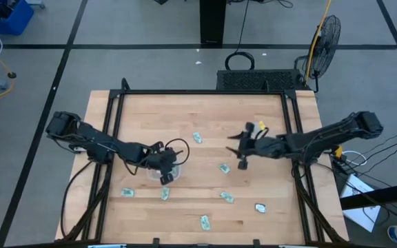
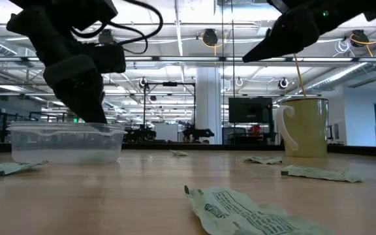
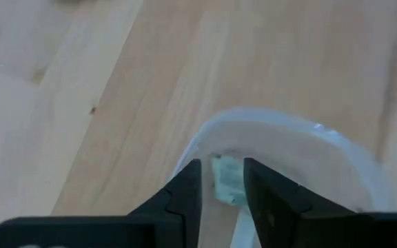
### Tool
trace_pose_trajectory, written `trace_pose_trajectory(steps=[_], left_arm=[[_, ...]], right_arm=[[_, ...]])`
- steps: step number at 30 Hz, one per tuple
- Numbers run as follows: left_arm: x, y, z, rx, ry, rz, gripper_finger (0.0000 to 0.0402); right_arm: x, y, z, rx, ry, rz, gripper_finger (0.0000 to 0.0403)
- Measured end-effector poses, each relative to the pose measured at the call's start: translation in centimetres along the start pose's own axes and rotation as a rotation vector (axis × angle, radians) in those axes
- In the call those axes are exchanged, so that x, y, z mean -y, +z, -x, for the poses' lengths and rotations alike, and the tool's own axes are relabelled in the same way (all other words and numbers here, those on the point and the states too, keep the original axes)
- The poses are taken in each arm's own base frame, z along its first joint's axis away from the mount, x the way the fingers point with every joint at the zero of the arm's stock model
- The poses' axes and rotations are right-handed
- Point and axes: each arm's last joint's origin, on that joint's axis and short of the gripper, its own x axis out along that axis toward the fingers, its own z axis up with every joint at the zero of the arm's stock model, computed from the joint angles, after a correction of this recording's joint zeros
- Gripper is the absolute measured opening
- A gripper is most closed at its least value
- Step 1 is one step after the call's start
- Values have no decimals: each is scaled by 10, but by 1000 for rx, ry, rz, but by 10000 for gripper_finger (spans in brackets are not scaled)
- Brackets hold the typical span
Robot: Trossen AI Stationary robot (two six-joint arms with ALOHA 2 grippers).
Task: Pick and place Stevia / Truvia into bins
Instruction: Put the stevia packet into the transparent bin
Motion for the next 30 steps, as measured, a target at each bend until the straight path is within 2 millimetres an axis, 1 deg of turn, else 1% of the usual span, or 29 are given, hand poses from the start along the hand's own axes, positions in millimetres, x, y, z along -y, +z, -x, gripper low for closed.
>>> trace_pose_trajectory(steps=[4,6,8,11,15,19,23,26,30], left_arm=[[2,11,15,57,-45,-64,115],[3,19,26,92,-60,-77,112],[3,27,39,142,-67,-83,108],[3,37,55,230,-61,-99,106],[2,49,69,339,4,-153,108],[2,55,73,413,64,-192,108],[2,56,73,420,82,-224,108],[2,55,73,416,83,-226,108],[2,55,73,414,84,-227,108]], right_arm=[[-21,6,-10,-29,140,56,171],[-30,2,-16,-62,183,71,171],[-38,-6,-21,-127,224,55,171],[-46,-19,-32,-229,279,-13,171],[-54,-40,-50,-357,272,-40,171],[-55,-56,-70,-415,244,-40,171],[-52,-71,-84,-478,212,-44,171],[-49,-74,-89,-482,199,-55,171],[-48,-75,-92,-476,194,-64,170]])
